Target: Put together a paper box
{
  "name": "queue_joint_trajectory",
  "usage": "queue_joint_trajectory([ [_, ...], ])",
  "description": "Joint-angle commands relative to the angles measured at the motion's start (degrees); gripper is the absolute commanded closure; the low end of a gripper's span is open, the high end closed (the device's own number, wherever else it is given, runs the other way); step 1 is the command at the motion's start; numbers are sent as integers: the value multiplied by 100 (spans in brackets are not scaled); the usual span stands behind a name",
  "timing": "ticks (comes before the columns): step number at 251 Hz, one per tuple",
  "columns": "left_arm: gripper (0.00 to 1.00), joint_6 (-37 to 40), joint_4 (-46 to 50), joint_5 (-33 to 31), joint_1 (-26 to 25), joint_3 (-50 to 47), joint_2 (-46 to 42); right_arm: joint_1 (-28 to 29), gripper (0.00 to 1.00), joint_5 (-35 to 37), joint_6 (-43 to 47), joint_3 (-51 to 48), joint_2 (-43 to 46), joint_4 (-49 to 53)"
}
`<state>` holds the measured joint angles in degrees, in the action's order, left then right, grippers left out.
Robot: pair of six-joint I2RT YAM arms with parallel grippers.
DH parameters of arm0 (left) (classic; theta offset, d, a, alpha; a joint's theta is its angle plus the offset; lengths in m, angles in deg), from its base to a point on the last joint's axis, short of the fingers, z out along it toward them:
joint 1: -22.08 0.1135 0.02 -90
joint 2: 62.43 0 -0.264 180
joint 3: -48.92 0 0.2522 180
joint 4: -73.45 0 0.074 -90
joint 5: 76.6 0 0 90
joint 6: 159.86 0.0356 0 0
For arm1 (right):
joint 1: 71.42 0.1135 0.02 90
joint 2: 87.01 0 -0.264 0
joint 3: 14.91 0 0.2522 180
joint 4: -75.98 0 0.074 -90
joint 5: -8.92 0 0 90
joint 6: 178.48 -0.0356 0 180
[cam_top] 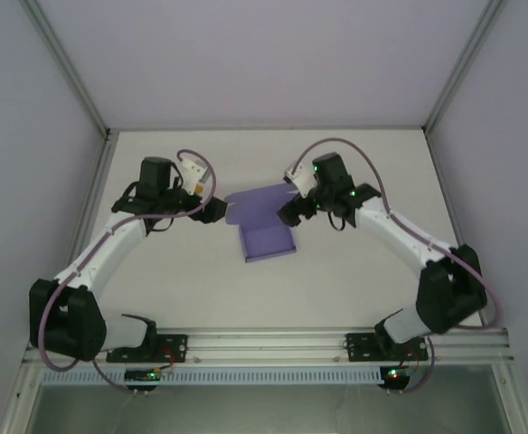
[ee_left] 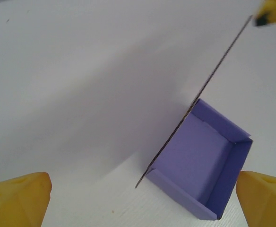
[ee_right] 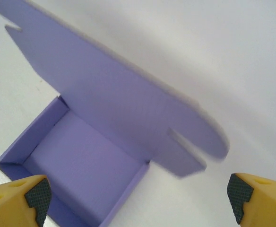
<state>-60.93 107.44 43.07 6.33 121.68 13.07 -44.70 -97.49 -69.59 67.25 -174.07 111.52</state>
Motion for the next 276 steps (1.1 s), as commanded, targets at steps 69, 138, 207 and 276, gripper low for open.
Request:
queue_joint_trajectory([
  [69, 4, 2345, 2136, 970, -104, 1436, 1443, -487, 12, -1513, 3031, 2581, -2148, 2877],
  [138, 45, 2257, 2309, 328, -296, 1893, 2032, -510, 56, -1267, 2707, 2726, -2236, 2843],
  [207, 57, 2433, 2410, -272, -670, 2057, 2283, -475, 64, -1293, 2851, 2835, -2383, 3118],
  [276, 86, 2387, 2402, -504, -744, 2078, 2307, -482, 82, -1351, 3059, 2869, -2473, 3444],
])
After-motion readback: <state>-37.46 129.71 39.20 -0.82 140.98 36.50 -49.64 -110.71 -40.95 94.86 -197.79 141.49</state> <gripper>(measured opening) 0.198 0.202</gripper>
